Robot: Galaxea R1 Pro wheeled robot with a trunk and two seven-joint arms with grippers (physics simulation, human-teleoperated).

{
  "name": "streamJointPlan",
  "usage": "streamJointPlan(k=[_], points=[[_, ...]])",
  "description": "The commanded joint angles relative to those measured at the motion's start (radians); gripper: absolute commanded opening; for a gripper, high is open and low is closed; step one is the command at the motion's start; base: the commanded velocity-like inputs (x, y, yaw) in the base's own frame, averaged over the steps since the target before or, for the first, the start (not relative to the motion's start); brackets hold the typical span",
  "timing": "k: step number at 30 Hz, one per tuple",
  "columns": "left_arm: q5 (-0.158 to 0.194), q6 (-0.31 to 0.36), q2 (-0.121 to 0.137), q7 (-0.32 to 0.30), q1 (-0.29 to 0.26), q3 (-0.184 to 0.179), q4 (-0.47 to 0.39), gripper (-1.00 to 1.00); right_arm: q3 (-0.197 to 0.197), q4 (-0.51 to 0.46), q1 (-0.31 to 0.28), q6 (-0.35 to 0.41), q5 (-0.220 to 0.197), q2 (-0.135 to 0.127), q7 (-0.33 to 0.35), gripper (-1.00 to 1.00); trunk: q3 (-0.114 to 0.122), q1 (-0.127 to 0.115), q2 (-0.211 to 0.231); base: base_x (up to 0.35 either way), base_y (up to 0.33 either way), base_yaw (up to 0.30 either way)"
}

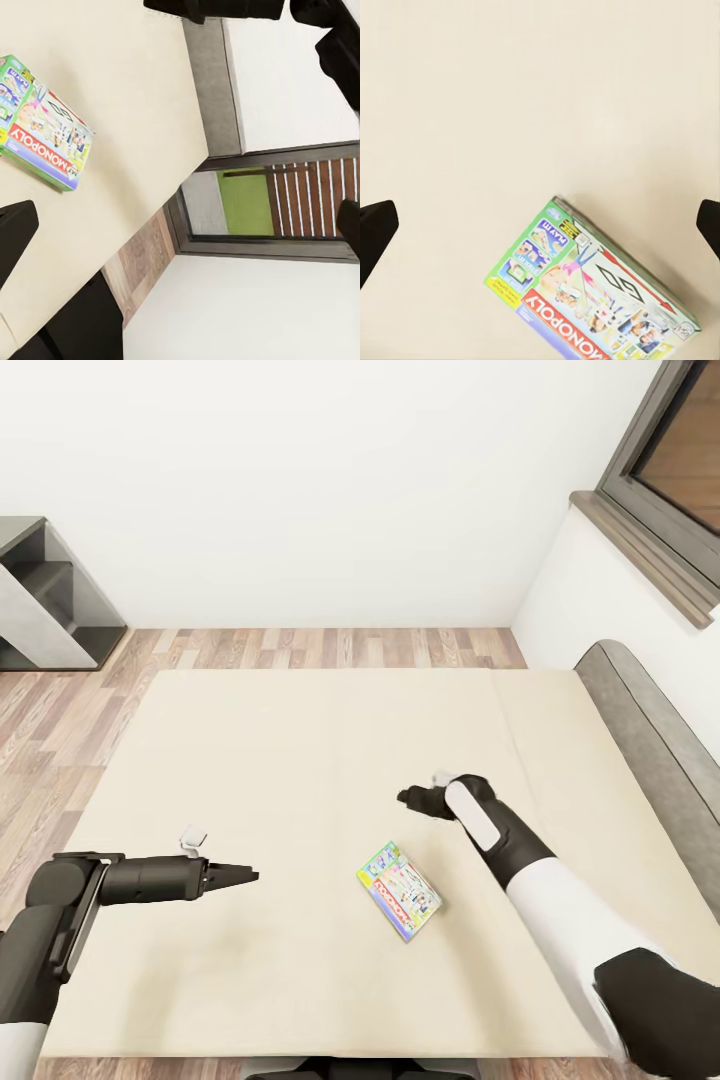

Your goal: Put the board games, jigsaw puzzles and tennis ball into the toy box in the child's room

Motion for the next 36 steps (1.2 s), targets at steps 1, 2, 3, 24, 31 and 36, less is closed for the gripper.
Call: streamJointPlan(k=[1, 2, 3, 24, 31, 36], points=[[-0.01, 0.01, 0.0, -0.009, -0.001, 0.001, -0.001, 1.0, 0.003, 0.036, -0.027, 0.004, -0.009, 0.017, -0.018, 1.0, -0.001, 0.001, -0.002, 0.0, 0.0, 0.0], [-0.01, 0.01, 0.0, -0.009, -0.001, 0.001, -0.001, 1.0, 0.003, 0.053, -0.04, 0.005, -0.009, 0.025, -0.021, 1.0, -0.001, 0.001, -0.002, 0.0, 0.0, 0.0], [-0.01, 0.01, 0.0, -0.009, -0.001, 0.001, -0.001, 1.0, 0.004, 0.088, -0.065, 0.007, -0.009, 0.042, -0.03, 1.0, -0.001, 0.001, -0.002, 0.0, 0.0, 0.0], [-0.011, 0.01, -0.002, -0.009, 0.0, 0.0, -0.001, 1.0, 0.002, 0.376, -0.198, -0.01, -0.004, 0.119, -0.069, 1.0, -0.001, 0.001, -0.002, 0.0, 0.0, 0.0], [-0.011, 0.01, -0.002, -0.009, 0.0, 0.0, -0.001, 1.0, 0.005, 0.376, -0.199, -0.011, -0.003, 0.117, -0.068, 1.0, -0.001, 0.001, -0.002, 0.0, 0.0, 0.0], [-0.011, 0.01, -0.002, -0.009, 0.001, 0.0, -0.001, 1.0, 0.011, 0.376, -0.199, -0.01, -0.001, 0.121, -0.068, 1.0, -0.001, 0.001, -0.002, 0.0, 0.0, 0.0]])
